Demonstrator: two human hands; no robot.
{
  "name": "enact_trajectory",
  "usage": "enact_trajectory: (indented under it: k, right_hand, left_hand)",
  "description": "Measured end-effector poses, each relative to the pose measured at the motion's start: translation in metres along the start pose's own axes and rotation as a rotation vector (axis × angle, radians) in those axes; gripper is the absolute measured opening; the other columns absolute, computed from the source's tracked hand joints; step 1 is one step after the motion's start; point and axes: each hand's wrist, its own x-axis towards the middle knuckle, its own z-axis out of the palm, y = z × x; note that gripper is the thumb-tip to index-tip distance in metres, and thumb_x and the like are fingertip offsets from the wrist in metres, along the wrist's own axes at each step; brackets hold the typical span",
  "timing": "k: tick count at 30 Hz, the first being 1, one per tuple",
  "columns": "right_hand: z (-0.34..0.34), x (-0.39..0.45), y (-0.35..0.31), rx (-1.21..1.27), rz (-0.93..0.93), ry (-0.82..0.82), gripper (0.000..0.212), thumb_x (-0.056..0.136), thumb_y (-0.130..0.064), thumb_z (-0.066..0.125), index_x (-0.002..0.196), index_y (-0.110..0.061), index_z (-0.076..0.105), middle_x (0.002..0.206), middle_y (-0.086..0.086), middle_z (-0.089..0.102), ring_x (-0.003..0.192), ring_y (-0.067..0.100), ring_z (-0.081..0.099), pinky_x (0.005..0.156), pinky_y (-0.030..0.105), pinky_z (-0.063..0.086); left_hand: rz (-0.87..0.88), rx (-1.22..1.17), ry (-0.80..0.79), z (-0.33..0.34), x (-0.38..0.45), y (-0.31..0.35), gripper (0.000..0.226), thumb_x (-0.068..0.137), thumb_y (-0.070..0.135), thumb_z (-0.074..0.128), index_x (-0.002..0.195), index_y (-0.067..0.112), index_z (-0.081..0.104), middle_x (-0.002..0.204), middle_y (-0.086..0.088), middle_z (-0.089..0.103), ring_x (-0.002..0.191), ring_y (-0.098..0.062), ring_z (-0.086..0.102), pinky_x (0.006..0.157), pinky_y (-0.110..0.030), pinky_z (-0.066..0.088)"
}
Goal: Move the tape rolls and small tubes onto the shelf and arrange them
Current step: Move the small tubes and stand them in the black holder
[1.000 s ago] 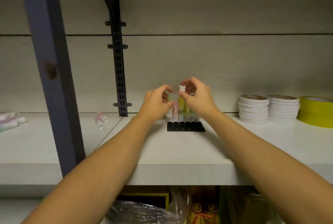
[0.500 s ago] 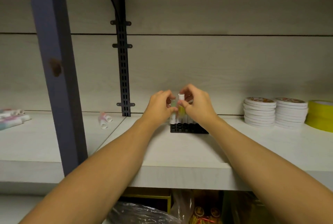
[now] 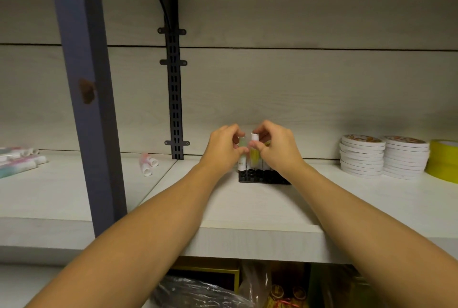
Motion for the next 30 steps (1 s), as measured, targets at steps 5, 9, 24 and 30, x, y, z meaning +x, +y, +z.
enact_trajectory:
  k: [5, 9, 24, 30]
  right_hand:
    - [0.0, 0.0, 0.001, -0.017, -0.009, -0.001, 0.019, 0.083, -0.012, 0.078, 0.097, -0.01, 0.065, 0.085, 0.002, 0.067, 0.078, 0.019, 0.063, 0.074, 0.035, 0.054]
    - [-0.003, 0.0, 0.0, -0.013, 0.017, 0.009, 0.027, 0.083, -0.012, 0.077, 0.106, -0.012, 0.062, 0.088, 0.003, 0.064, 0.08, 0.019, 0.062, 0.073, 0.028, 0.052]
    - [-0.006, -0.012, 0.0, -0.035, 0.265, -0.201, 0.025, 0.077, -0.014, 0.08, 0.095, -0.011, 0.063, 0.082, 0.002, 0.069, 0.076, 0.017, 0.065, 0.07, 0.027, 0.053]
    - [-0.009, -0.012, -0.003, -0.056, 0.294, -0.213, 0.024, 0.076, -0.024, 0.08, 0.088, -0.01, 0.065, 0.085, 0.005, 0.071, 0.082, 0.022, 0.067, 0.073, 0.035, 0.056]
  left_hand:
    - [0.002, -0.001, 0.006, 0.0, -0.001, 0.001, 0.034, 0.076, 0.019, 0.087, 0.103, 0.011, 0.068, 0.094, -0.001, 0.062, 0.077, -0.017, 0.062, 0.063, -0.008, 0.038]
    - [0.006, -0.007, 0.011, 0.0, -0.001, 0.001, 0.034, 0.076, 0.02, 0.087, 0.103, 0.012, 0.068, 0.093, 0.001, 0.06, 0.075, -0.015, 0.06, 0.062, -0.004, 0.038]
    - [-0.007, -0.017, 0.019, 0.0, -0.001, 0.001, 0.033, 0.078, 0.017, 0.086, 0.104, 0.008, 0.068, 0.092, -0.002, 0.062, 0.078, -0.017, 0.06, 0.062, -0.005, 0.039]
    - [-0.012, -0.023, 0.02, 0.0, -0.002, 0.002, 0.032, 0.08, 0.017, 0.085, 0.105, 0.009, 0.068, 0.094, -0.002, 0.062, 0.081, -0.019, 0.063, 0.063, -0.004, 0.041]
